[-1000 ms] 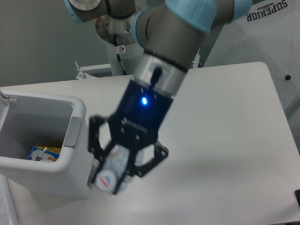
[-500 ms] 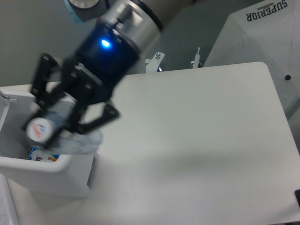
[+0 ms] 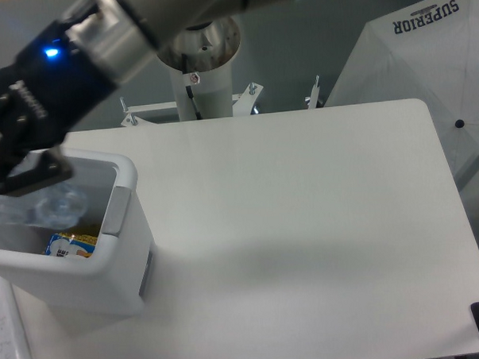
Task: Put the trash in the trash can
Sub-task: 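Lift the bottle and carry it over the trash bin, then lower the bottle into the bin and open the gripper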
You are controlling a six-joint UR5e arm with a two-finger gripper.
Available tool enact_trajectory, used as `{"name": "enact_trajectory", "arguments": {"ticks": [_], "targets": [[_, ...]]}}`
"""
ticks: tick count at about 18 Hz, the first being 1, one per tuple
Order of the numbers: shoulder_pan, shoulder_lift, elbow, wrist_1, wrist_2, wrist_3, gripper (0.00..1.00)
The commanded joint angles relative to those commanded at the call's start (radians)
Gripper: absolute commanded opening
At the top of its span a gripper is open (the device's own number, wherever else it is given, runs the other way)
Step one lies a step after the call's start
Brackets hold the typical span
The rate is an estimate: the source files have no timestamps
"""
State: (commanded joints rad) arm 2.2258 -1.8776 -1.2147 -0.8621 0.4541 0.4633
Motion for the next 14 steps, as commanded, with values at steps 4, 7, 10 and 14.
{"name": "enact_trajectory", "arguments": {"ticks": [4, 7, 10, 14], "targets": [[-0.008, 0.003, -0.023, 0.003, -0.002, 0.0, 0.04], [-0.009, -0.001, -0.026, 0.015, -0.002, 0.002, 0.05], [-0.017, -0.005, -0.046, 0.015, 0.0, 0.008, 0.07], [-0.014, -0.003, -0.104, 0.028, 0.003, 0.029, 0.11]]}}
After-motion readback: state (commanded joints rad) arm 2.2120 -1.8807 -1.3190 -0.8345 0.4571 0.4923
